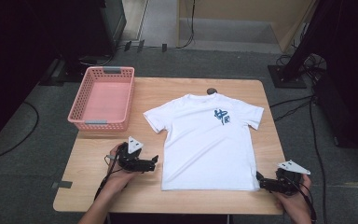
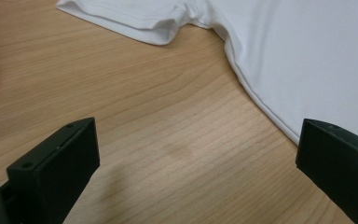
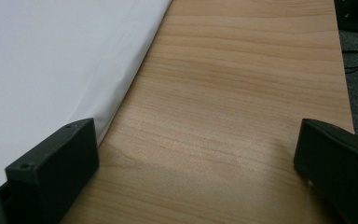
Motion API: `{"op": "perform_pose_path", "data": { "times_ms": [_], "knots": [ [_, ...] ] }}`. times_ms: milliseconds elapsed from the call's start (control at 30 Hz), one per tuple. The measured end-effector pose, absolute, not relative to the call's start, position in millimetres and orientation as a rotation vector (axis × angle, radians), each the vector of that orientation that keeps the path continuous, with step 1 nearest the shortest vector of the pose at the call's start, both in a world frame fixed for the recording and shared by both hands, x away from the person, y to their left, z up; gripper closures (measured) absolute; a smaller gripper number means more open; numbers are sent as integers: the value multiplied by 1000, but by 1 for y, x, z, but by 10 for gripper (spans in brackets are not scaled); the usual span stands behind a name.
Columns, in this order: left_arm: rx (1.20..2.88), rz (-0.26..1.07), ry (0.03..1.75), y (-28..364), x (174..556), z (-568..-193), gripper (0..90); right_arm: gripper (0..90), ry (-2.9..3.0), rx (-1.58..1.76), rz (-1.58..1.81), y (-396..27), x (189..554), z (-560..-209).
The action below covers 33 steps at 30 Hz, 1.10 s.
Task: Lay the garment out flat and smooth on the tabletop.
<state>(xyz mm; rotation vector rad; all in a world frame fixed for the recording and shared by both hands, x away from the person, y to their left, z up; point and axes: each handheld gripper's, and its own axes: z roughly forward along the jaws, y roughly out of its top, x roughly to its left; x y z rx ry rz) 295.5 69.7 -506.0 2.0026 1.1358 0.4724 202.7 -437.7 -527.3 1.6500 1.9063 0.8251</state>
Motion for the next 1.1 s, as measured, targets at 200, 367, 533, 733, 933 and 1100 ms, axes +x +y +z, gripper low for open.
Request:
{"op": "perform_pose_path", "data": {
  "times_ms": [200,367,533,733,933,1100],
  "knots": [
    [1960,515,1146,86,290,-498,0,0,1903,1653,822,-437,203,-527],
    [1935,559,1164,104,285,-494,0,0,1899,1657,822,-437,203,-527],
    [1910,594,1186,122,279,-491,0,0,1900,1655,821,-437,203,-527],
    [1890,621,1213,143,270,-487,0,0,1900,1656,822,-437,203,-527],
    [1885,618,1250,162,262,-489,0,0,1897,1657,820,-437,203,-527],
    [1884,648,1292,178,254,-495,0,0,1889,1664,815,-436,203,-527]
  ]
}}
